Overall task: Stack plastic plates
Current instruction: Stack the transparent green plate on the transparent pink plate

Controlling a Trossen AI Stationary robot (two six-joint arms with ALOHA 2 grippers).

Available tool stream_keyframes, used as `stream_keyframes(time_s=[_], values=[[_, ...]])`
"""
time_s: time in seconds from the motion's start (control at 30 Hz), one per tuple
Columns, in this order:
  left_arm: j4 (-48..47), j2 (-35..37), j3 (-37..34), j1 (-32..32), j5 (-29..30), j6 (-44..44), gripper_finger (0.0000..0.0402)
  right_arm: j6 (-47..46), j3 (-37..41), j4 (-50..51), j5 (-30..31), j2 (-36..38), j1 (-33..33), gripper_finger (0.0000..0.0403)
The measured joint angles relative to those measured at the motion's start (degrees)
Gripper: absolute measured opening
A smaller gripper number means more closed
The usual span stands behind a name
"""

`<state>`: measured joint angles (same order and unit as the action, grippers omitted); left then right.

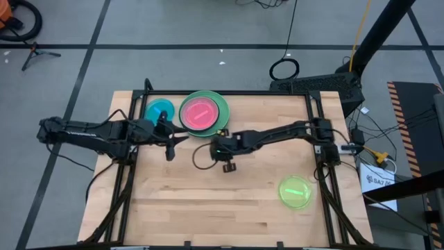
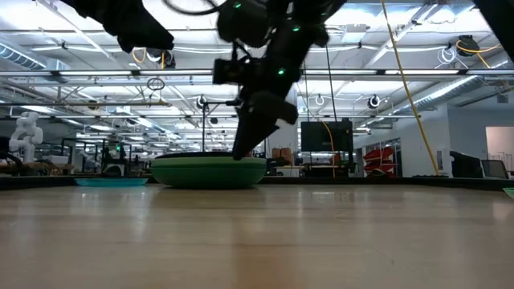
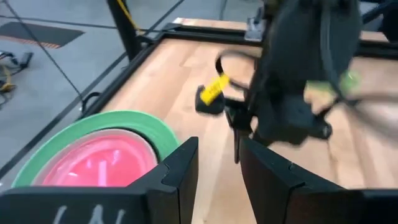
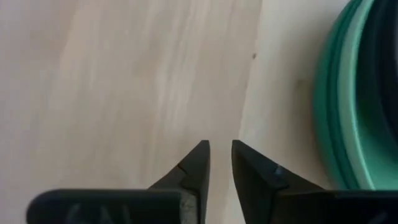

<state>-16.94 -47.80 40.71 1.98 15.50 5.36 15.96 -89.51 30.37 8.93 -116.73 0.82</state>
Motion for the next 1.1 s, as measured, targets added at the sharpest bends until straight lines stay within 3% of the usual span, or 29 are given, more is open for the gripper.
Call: stream_keyframes(time_s=[0.23, 0.47, 1.1], values=[[1.4, -1.0, 0.0, 2.8, 1.5, 0.9, 0.0124, -3.5, 17.2, -13.8, 0.1, 11.6, 2.4, 0.0054], [3.4, -1.9, 0.0, 2.9, 2.2, 0.6, 0.0124, -7.3, 28.3, -22.6, 0.4, 19.4, 3.5, 0.0054], [3.3, -1.8, 0.0, 2.9, 2.7, -2.1, 0.0124, -11.4, 29.5, -24.1, 1.6, 20.5, 5.9, 0.0054]])
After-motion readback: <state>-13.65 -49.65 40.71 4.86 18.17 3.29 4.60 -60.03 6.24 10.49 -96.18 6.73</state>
